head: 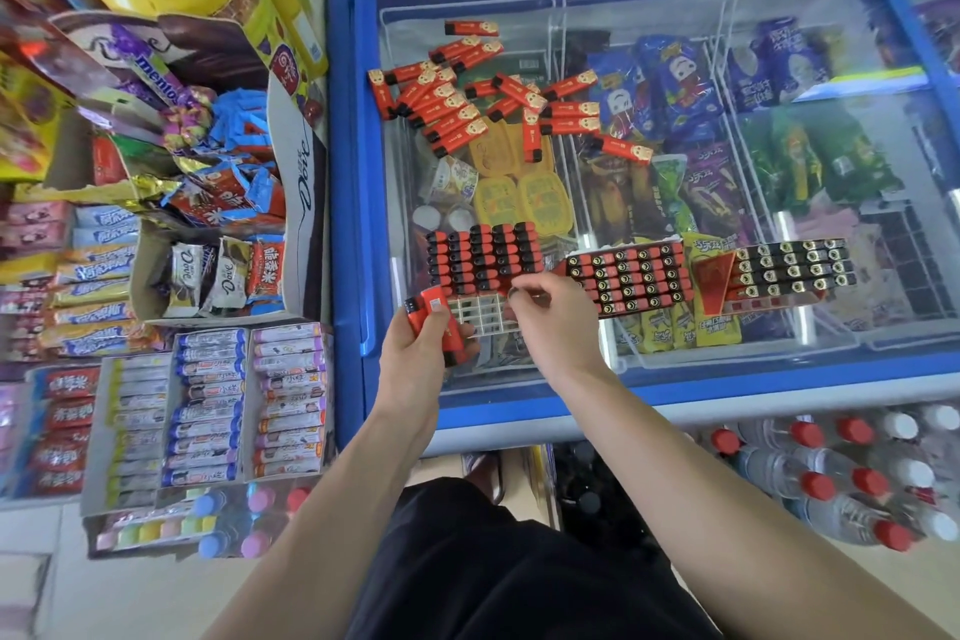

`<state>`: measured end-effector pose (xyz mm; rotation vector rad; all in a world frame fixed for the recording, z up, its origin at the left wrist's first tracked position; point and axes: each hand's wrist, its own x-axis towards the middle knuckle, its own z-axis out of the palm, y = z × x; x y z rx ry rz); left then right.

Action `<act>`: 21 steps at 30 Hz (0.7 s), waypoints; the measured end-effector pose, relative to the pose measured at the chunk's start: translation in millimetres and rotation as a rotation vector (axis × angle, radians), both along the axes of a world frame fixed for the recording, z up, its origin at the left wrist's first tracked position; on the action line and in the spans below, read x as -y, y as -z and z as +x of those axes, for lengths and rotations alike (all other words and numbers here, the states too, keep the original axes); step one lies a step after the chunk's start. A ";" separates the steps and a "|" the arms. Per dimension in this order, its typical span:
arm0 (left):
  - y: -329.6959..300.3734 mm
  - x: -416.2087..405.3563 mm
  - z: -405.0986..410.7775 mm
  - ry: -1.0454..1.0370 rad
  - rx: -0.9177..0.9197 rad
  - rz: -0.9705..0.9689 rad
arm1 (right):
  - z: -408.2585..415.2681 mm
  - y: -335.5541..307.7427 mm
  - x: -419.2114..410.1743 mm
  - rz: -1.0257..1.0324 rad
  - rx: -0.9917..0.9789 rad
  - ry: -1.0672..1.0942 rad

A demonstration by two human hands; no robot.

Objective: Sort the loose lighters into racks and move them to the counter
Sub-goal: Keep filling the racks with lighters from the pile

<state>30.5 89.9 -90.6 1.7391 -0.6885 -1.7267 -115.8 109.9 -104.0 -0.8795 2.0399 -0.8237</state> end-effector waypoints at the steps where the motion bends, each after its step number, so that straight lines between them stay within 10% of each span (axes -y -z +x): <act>1: -0.4 -0.4 -0.4 0.002 -0.015 0.019 | -0.1 0.5 1.5 0.007 0.008 0.016; 12: -8.0 -0.8 -5.7 0.005 -0.198 0.127 | 2.8 -14.6 12.9 0.092 0.127 0.145; 21: -6.2 -2.4 -9.4 -0.012 -0.227 0.116 | 1.1 -43.1 -24.2 0.022 0.409 -0.184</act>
